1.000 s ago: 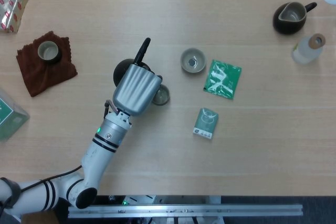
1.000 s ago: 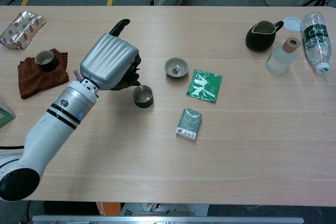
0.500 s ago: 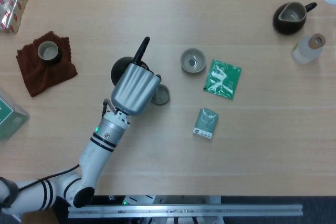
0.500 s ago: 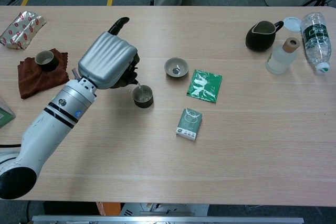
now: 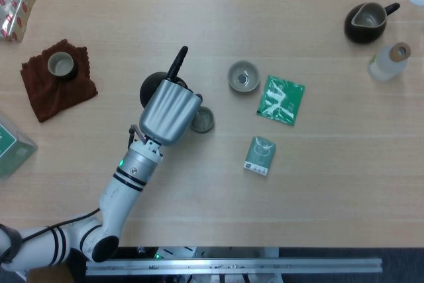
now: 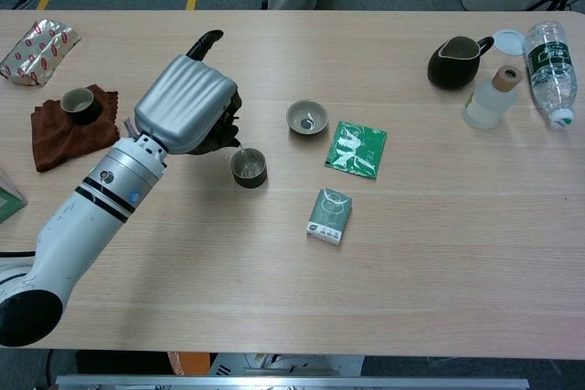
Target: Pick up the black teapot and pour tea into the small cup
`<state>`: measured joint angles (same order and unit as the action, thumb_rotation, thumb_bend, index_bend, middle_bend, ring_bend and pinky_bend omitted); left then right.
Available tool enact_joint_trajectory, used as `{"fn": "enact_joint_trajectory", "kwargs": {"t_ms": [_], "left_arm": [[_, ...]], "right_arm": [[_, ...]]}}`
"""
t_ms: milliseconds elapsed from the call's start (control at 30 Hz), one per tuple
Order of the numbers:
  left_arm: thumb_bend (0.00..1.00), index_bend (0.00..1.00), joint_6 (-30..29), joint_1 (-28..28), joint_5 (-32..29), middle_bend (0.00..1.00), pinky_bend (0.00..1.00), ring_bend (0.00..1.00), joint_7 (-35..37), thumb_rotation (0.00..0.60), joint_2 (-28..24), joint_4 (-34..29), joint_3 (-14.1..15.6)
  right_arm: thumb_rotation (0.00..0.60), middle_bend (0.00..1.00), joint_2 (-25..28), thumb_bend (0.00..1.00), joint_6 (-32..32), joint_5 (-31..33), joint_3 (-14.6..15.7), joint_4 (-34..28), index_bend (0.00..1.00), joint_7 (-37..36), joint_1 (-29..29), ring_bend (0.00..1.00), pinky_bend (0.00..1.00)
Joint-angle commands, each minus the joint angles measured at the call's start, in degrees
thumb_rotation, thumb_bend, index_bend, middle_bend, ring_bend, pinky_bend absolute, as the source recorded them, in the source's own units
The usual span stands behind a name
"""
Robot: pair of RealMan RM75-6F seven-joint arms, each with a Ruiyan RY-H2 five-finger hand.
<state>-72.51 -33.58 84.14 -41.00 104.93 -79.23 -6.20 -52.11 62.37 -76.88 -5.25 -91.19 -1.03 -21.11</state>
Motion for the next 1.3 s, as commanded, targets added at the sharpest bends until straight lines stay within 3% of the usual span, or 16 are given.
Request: {"fn": "enact_joint_trajectory", "kwargs": {"t_ms": [33, 467, 933, 1300], "left_arm": [[0.3, 0.87, 0.53, 0.1, -0.93, 0.97, 0.06, 0.77, 0.76, 0.6, -0.18, -0.67, -0.54], [0.3, 0.87, 1.95, 0.82, -5.07, 0.97, 0.06, 0.77, 6.59, 0.599, -0.73, -3.52, -2.4], [0.3, 0.87, 2.02, 2.65, -10.15, 0.96, 0.06, 0.76, 17.84, 0.598, -4.24, -7.21, -5.93], [0.3, 0.86, 1.93, 5.43, -11.98, 0.94, 0.06, 0.74, 23.6, 0.6, -7.81, -7.03, -4.37]], "right_arm": [[0.6, 0.21, -0.01, 0.19, -0.01, 0.05, -0.04, -0.02, 0.15, 0.06, 0.02, 0.12, 0.16], [0.6, 0.21, -0.24, 0.18, -0.37, 0.65, -0.37, -0.13, 0.15, 1.0, -0.09, 0.12, 0.16], [0.6, 0.21, -0.54, 0.19, -1.08, 1.44, -0.63, -0.51, 0.15, 1.76, -0.36, 0.12, 0.16], [0.6, 0.21, -0.67, 0.18, -0.88, 1.67, -0.62, -0.63, 0.15, 1.32, 0.01, 0.12, 0.16]]}}
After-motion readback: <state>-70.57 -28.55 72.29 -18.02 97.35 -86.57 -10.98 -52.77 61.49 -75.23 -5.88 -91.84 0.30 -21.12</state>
